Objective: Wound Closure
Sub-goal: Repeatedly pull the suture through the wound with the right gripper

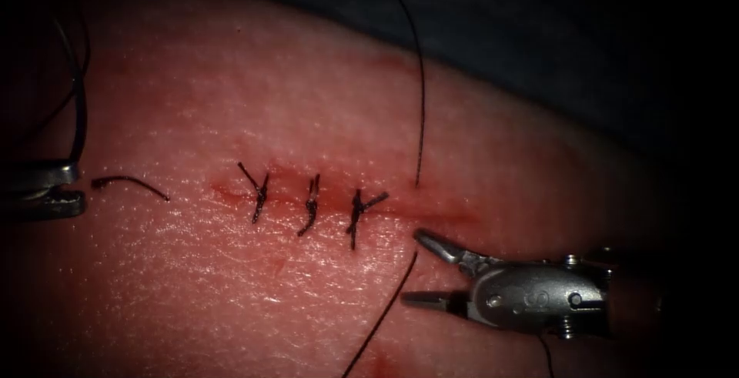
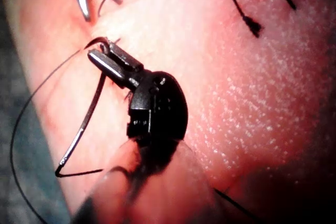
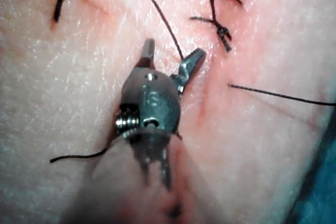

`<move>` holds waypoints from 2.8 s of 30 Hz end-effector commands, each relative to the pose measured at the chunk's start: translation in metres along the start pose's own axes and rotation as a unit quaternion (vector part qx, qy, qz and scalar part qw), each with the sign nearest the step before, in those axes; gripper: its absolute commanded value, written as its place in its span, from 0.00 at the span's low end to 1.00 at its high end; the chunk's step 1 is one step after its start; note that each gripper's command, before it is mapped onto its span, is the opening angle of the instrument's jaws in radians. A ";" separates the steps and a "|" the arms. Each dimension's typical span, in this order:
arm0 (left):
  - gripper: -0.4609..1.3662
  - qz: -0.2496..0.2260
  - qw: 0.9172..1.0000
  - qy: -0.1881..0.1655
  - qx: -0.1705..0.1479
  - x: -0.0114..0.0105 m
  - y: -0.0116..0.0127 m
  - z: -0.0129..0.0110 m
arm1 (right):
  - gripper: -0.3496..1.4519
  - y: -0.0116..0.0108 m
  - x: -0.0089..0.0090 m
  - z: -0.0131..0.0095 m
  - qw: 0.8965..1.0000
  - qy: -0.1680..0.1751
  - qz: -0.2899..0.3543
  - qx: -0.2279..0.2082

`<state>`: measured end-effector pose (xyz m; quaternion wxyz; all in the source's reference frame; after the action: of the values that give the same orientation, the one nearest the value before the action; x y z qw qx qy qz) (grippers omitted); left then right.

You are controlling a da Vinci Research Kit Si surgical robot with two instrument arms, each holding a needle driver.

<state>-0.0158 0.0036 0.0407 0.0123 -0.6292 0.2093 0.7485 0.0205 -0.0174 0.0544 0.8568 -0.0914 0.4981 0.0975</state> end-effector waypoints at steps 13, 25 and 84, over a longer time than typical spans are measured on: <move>0.06 0.000 1.000 0.000 -0.005 0.0000 0.0000 0.0000 | 0.00 0.0000 0.0000 -0.0008 1.000 -0.006 0.018 0.023; 0.06 0.000 1.000 0.000 -0.005 0.0000 0.0000 0.0000 | 0.00 -0.0047 0.0018 -0.0042 0.998 -0.004 0.015 0.063; 0.06 0.000 1.000 0.000 -0.007 0.0001 0.0001 0.0001 | 0.93 -0.0308 0.0267 -0.0037 0.975 0.048 0.035 0.214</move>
<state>-0.0159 0.0035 0.0407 0.0111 -0.6293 0.2085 0.7486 0.0380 -0.0453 0.0312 0.8272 0.1051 0.5517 0.0188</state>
